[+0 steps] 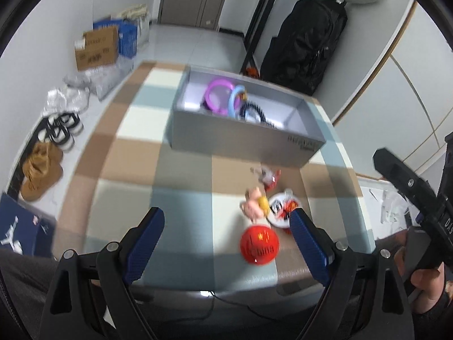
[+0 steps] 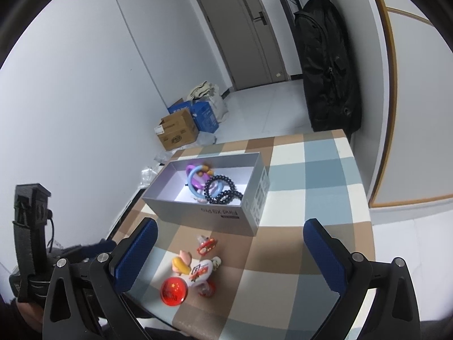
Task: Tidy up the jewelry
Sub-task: 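Withdraw both tools from the box toward the remaining badges, then lower the left tool onto the red 'I China' badge and grasp it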
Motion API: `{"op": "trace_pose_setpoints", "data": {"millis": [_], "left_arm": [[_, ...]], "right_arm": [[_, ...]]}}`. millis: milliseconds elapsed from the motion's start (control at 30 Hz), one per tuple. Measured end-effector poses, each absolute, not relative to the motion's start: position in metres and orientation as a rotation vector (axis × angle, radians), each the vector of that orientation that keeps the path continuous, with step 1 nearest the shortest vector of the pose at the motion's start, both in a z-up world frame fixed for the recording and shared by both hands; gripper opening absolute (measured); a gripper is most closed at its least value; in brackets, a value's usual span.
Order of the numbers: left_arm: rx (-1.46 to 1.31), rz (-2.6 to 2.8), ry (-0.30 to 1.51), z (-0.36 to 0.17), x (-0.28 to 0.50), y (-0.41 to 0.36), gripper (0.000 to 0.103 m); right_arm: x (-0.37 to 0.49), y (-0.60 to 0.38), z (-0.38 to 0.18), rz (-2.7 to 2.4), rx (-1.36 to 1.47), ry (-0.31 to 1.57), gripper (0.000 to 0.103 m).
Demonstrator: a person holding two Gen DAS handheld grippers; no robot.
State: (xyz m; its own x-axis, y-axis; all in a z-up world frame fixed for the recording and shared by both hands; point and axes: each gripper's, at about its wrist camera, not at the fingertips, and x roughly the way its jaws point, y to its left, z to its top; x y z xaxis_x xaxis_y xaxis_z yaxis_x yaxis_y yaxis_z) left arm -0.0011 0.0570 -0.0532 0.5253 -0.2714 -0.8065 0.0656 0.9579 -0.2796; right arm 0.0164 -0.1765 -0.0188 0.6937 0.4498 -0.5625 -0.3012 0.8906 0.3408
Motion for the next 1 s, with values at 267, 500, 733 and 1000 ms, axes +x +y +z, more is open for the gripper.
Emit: {"op": "trace_pose_setpoints", "data": {"millis": [267, 500, 733, 1000], "left_arm": [[-0.201, -0.208, 1.045, -0.064, -0.008, 0.047, 0.087], [-0.139, -0.227, 1.091, -0.075, -0.013, 0.033, 0.087], [-0.072, -0.259, 1.096, -0.077, -0.014, 0.023, 0.078], [0.022, -0.268, 1.078, -0.078, -0.016, 0.011, 0.055]], "right_arm": [[0.016, -0.185, -0.022, 0.412, 0.252, 0.685, 0.103], [0.022, -0.195, -0.026, 0.396, 0.292, 0.699, 0.103], [0.027, -0.199, -0.03, 0.39, 0.327, 0.714, 0.103], [0.028, -0.202, -0.033, 0.38, 0.337, 0.727, 0.103]]}}
